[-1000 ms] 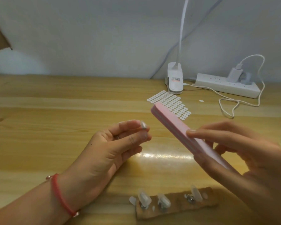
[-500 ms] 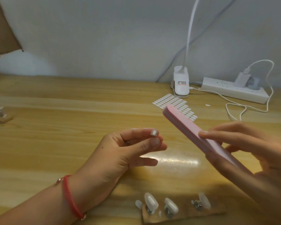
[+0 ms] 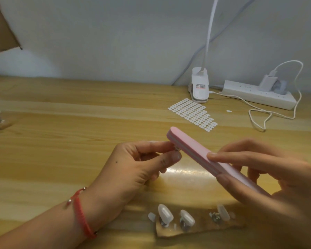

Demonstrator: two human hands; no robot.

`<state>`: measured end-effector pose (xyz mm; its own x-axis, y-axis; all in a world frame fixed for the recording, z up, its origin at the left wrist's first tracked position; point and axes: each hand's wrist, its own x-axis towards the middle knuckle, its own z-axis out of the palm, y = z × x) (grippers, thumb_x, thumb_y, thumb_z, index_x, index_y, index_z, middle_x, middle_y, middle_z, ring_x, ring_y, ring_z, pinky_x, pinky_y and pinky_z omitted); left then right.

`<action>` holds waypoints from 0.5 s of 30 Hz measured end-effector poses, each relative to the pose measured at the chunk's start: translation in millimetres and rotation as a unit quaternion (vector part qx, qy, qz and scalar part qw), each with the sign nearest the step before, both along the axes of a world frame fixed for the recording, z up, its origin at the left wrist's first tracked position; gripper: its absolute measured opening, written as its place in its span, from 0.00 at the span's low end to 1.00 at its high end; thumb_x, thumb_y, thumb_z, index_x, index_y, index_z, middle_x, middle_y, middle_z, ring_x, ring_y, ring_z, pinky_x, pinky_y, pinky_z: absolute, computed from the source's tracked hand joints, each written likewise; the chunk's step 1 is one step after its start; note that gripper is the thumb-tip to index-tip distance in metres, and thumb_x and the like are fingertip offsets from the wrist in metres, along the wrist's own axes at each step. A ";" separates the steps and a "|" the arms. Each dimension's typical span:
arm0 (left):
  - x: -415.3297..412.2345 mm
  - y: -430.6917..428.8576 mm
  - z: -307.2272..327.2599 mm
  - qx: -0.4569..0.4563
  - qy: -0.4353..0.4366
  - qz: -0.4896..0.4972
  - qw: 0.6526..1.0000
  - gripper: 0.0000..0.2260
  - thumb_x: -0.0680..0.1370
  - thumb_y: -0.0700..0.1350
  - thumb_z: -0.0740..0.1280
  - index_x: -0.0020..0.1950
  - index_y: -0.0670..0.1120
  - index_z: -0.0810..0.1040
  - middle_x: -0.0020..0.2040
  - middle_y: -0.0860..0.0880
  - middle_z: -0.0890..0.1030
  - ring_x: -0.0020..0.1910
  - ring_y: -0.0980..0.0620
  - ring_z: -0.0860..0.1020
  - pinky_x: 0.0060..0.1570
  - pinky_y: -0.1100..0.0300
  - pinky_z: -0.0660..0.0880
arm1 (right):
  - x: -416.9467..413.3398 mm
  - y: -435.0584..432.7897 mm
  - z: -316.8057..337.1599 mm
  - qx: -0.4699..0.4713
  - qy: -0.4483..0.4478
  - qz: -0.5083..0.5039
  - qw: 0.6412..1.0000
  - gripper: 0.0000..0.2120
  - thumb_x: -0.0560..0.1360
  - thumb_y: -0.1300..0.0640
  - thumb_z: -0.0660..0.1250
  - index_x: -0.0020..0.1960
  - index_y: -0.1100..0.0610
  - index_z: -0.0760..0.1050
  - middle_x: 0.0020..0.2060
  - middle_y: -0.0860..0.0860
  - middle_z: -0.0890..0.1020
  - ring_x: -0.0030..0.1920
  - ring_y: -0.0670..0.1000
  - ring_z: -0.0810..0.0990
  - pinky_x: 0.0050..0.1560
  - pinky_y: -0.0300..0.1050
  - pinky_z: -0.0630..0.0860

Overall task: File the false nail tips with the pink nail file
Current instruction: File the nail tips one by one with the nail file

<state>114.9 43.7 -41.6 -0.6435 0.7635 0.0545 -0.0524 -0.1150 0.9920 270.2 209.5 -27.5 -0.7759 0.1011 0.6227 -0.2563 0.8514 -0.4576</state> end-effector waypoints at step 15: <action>0.3 4.2 5.4 0.013 0.036 0.013 0.999 0.14 0.62 0.52 0.74 0.45 0.51 0.87 0.31 0.47 0.73 0.26 0.58 0.67 0.28 0.73 0.65 | -6.8 -5.0 1.3 -0.080 -0.021 0.011 0.997 0.13 0.71 0.49 0.70 0.55 0.41 0.83 0.46 0.44 0.82 0.37 0.48 0.80 0.27 0.39 0.70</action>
